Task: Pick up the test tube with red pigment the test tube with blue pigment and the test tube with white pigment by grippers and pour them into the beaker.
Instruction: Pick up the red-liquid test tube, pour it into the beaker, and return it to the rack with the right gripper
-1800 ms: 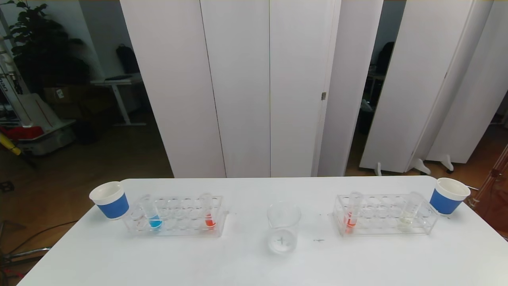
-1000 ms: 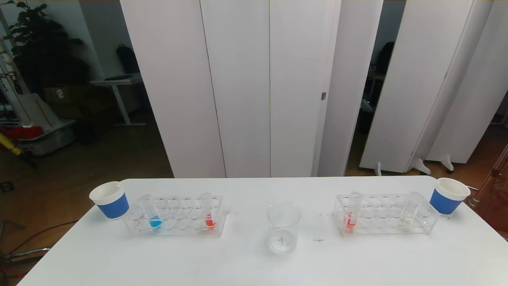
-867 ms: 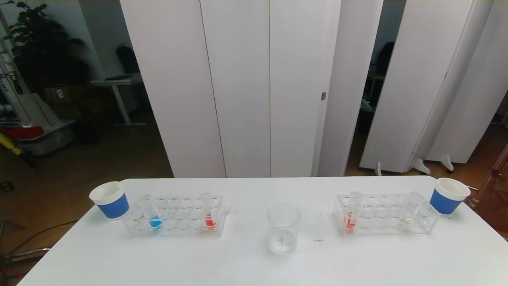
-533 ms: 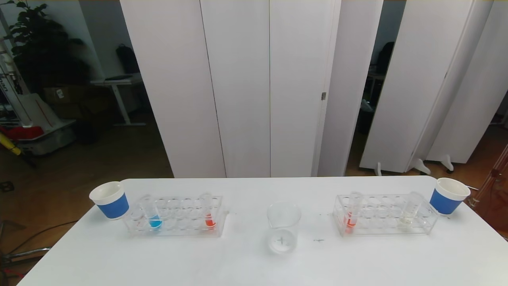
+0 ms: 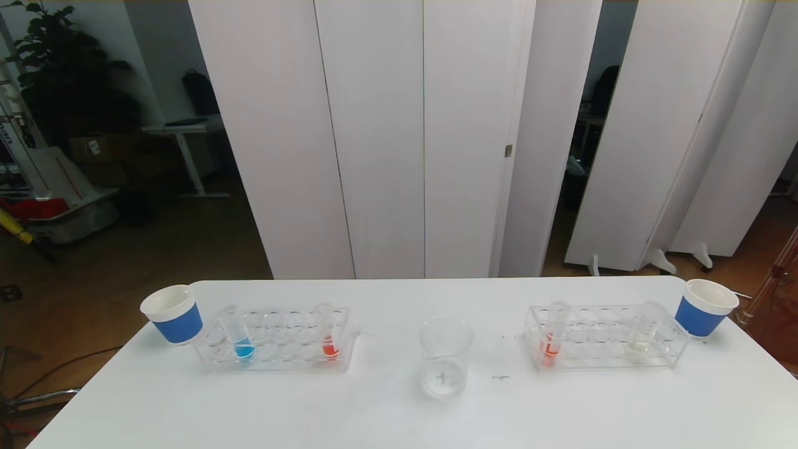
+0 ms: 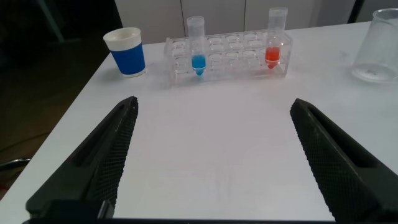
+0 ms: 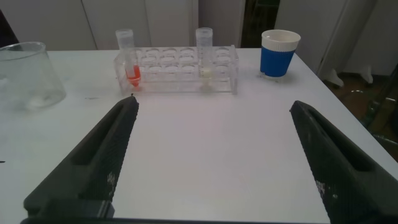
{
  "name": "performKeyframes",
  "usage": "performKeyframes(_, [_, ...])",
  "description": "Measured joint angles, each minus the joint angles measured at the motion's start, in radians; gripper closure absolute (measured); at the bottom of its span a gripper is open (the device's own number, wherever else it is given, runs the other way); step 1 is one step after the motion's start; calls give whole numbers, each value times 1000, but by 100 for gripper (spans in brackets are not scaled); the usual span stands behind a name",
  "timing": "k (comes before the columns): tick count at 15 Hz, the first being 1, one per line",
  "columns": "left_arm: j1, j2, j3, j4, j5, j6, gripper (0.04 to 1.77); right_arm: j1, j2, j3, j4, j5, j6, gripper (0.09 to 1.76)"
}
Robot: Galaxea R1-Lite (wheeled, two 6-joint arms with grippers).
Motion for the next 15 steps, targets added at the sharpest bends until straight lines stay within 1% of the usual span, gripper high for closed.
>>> performKeyframes(8, [0,0,0,0,0,0,6,-2,0,-10,11,-2,-7,10])
performKeyframes(10, [0,0,0,0,0,0,6,-2,4,-67,83,-3,-7,10])
performKeyframes(12, [0,0,0,0,0,0,6,0,15,-158,176,0,-7,10])
performKeyframes(15, [0,0,0,0,0,0,6,-1,61,-263,207,-6,-9,10])
